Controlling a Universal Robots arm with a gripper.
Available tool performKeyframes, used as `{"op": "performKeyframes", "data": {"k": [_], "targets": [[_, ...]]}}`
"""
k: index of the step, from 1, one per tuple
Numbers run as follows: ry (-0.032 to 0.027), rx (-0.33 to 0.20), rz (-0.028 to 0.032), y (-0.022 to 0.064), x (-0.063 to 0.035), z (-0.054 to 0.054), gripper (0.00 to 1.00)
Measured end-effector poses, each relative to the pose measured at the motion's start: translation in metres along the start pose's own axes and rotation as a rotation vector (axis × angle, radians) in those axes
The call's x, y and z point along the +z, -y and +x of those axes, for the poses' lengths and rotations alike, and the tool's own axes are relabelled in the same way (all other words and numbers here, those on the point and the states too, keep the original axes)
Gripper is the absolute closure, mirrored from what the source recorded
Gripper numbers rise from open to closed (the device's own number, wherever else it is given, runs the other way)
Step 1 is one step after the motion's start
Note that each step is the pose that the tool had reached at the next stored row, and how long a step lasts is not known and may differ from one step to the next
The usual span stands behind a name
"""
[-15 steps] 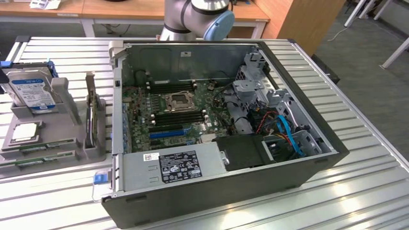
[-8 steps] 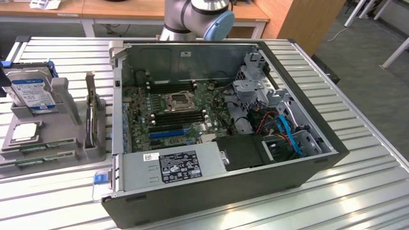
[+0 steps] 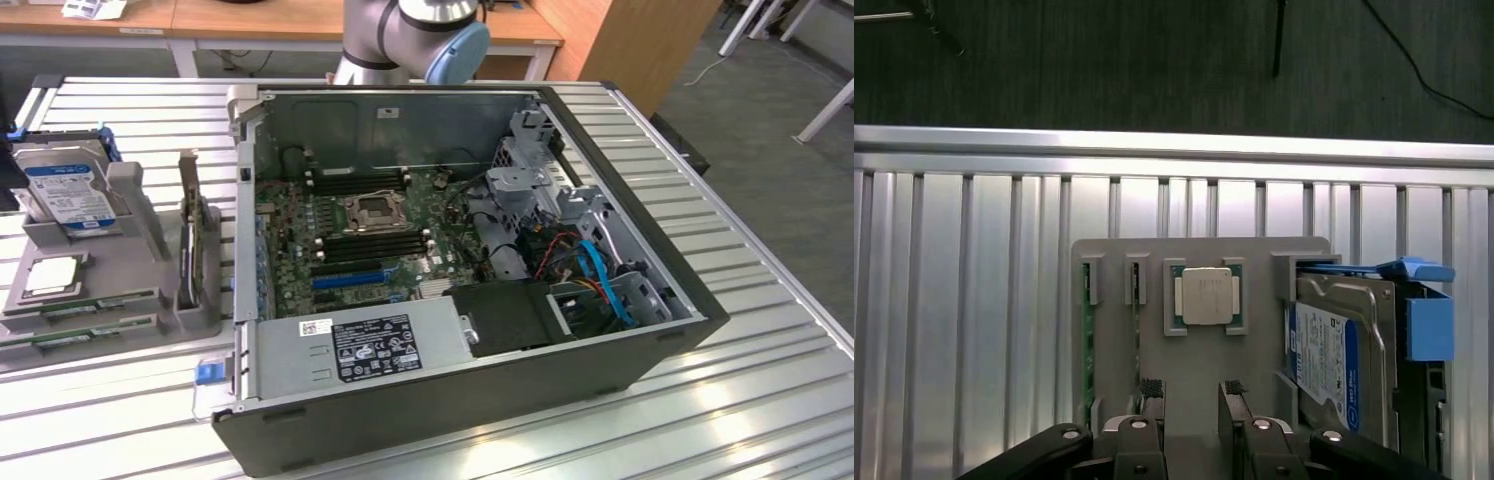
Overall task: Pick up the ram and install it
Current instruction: 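Pick up the ram and move it above insertion slot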
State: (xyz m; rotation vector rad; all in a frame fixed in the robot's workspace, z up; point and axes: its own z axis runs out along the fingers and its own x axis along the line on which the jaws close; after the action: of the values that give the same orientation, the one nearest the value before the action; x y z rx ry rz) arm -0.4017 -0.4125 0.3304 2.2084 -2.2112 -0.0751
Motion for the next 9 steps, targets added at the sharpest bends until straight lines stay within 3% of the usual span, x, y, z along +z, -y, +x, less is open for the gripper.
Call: {"op": "performKeyframes", "data": {"k": [9], "targets": [[0.0001,0.000,0.0001,0.0005,0.0117,0.000,0.65]]}}
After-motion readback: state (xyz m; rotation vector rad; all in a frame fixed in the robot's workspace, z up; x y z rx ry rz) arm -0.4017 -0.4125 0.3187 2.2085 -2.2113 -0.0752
